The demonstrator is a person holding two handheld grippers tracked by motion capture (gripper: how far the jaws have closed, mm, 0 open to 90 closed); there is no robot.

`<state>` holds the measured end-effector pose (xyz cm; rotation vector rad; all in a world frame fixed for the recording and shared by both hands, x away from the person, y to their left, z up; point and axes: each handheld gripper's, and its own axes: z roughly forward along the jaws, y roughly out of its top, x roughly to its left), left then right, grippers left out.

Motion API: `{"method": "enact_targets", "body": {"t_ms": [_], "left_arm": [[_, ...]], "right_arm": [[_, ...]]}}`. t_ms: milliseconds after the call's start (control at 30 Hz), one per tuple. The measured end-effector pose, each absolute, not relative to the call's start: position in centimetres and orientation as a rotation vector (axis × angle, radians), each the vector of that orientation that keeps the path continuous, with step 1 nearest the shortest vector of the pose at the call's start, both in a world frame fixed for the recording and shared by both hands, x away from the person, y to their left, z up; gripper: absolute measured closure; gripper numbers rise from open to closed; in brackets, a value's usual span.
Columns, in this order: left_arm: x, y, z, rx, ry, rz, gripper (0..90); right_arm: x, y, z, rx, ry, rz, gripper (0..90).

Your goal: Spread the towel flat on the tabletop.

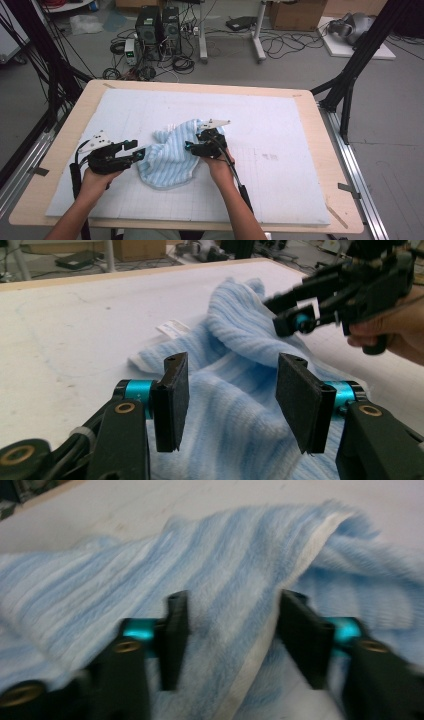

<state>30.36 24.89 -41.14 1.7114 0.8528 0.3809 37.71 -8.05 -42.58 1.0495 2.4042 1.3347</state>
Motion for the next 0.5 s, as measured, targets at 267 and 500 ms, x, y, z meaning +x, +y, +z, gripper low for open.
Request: {"method": "enact_targets", "body": {"t_ms": [267, 500], "left_arm": [[30.5, 26.3, -41.6, 1.679, 0.911, 0.396, 47.5], [30.7, 26.0, -41.6, 1.681, 0.912, 0.395, 47.5]], "right_arm": [[34.8, -10.6, -40.8, 0.865, 2.408, 1.361, 83.8], [31.9, -16.5, -40.9, 0.910, 2.401, 1.346, 83.8]]}}
